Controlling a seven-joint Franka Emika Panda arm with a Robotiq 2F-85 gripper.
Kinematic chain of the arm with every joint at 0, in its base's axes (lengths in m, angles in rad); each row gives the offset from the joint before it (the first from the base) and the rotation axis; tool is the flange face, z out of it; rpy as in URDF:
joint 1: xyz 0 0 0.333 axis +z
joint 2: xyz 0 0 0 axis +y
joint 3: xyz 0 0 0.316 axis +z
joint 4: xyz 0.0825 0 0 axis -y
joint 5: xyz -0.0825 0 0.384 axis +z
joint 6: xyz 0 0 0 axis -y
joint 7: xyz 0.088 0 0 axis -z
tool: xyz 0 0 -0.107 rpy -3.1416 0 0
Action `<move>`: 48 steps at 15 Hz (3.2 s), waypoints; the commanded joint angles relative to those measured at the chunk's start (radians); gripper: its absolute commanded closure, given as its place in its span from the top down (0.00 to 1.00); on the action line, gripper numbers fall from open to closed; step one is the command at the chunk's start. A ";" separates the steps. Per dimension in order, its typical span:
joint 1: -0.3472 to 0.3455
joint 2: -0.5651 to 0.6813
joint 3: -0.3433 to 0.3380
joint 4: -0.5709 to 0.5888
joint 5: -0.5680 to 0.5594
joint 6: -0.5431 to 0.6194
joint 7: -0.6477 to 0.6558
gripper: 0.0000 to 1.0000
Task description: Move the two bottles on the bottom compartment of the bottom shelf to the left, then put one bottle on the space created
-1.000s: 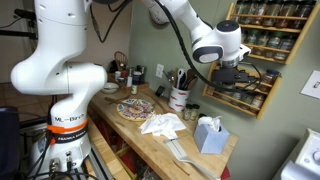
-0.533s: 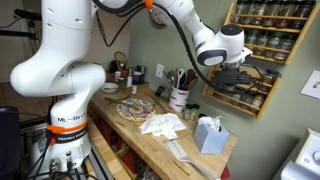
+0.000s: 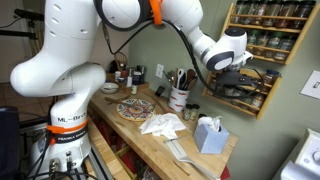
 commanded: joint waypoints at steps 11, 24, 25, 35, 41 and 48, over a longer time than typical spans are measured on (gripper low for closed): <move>0.028 -0.183 0.043 0.147 -0.258 -0.182 0.152 0.31; 0.024 -0.204 0.067 0.165 -0.316 -0.232 0.226 0.93; 0.018 -0.204 0.075 0.162 -0.312 -0.237 0.228 0.99; -0.132 -0.177 0.205 0.090 -0.268 -0.452 0.251 1.00; -0.390 -0.035 0.400 0.001 -0.248 -0.570 0.391 1.00; -0.829 0.112 0.862 -0.048 -0.171 -0.673 0.479 1.00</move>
